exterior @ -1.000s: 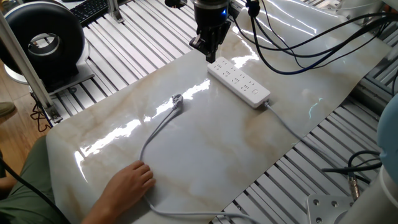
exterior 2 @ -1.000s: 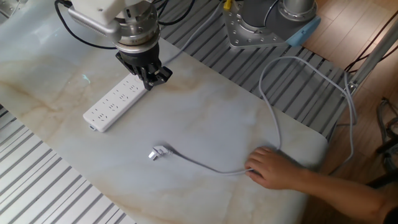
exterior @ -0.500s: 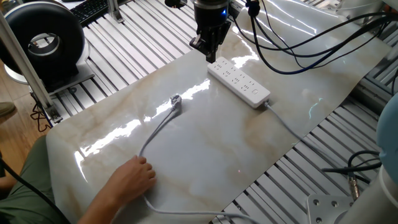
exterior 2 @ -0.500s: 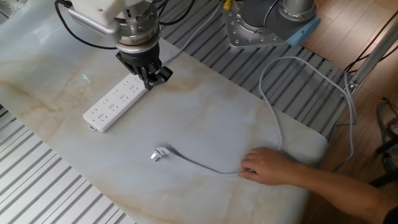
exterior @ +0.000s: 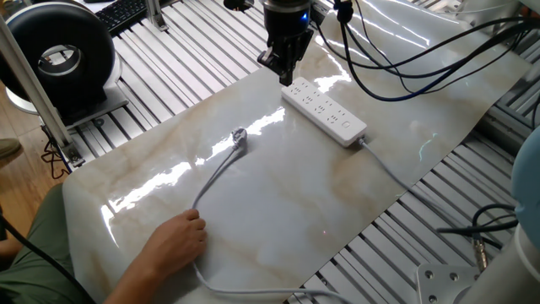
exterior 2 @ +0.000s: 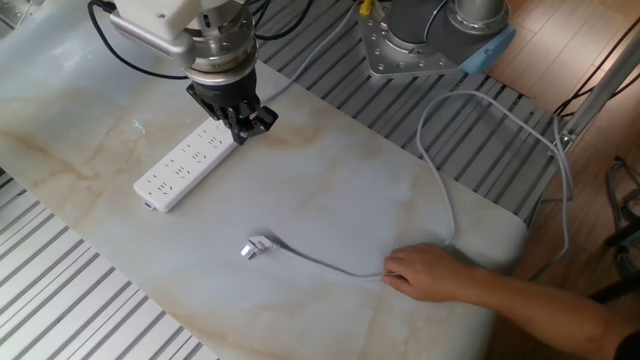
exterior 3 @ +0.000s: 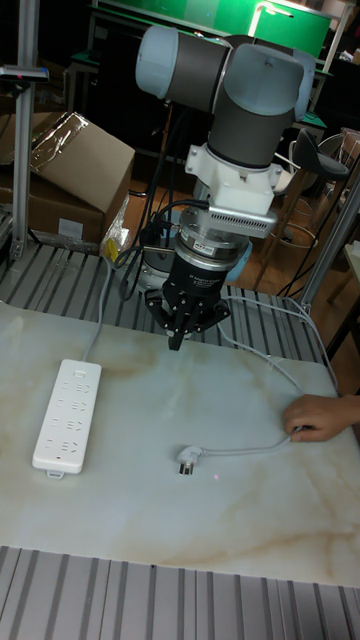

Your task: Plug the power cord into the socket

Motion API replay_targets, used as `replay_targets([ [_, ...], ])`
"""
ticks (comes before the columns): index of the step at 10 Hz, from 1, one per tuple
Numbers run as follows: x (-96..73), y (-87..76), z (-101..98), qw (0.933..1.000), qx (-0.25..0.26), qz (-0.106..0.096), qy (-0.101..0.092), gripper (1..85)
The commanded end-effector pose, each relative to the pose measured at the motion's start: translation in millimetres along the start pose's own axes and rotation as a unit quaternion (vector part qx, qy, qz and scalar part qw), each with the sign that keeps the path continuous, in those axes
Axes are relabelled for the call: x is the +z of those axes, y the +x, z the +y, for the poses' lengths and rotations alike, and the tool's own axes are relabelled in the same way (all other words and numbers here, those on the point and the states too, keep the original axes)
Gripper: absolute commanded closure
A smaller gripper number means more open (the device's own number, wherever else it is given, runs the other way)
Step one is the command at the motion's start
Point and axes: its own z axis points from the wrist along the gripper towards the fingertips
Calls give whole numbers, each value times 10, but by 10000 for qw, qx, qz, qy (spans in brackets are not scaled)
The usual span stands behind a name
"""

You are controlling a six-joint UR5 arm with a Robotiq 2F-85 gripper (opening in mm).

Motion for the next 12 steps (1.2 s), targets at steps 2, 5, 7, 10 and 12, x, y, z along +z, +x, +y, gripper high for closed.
replay_targets([
  [2,-5,-20,63,9998,77,-49,-160,847],
  [5,3,-19,101,9996,157,-50,-245,847],
  [7,9,-16,137,9990,307,-47,-322,847],
  [10,40,-8,217,9975,483,-80,-505,847],
  [12,72,-10,242,9968,450,-160,-637,847],
])
